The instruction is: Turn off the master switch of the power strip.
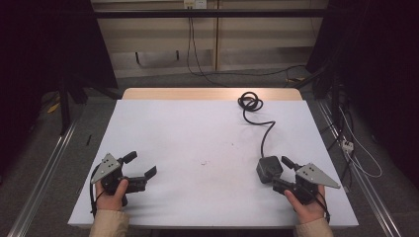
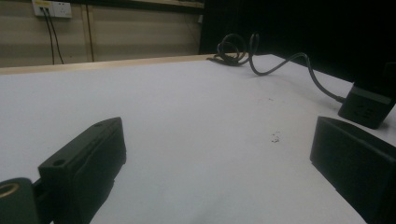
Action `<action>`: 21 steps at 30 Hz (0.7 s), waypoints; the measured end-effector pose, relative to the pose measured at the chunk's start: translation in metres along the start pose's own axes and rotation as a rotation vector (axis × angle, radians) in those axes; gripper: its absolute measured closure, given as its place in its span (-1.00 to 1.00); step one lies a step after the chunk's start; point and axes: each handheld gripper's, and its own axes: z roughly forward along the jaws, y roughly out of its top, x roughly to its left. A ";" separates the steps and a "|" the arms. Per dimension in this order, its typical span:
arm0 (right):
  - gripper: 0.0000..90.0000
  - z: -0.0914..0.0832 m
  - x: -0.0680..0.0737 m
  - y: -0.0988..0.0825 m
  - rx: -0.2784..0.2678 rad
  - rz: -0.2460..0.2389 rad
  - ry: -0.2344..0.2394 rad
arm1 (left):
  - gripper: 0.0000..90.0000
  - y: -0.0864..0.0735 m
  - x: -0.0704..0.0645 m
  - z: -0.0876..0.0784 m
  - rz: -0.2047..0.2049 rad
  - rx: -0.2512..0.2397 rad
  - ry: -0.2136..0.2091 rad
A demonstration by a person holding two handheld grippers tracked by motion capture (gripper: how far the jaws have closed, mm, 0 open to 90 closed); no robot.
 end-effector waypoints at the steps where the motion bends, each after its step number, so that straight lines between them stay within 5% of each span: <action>1: -0.28 0.000 0.000 0.000 0.002 0.002 0.000 | -0.93 0.000 0.000 0.000 -0.001 -0.002 0.000; 21: 0.05 0.002 -0.003 0.005 0.018 0.011 0.031 | -0.93 0.000 0.000 -0.001 -0.001 -0.008 0.005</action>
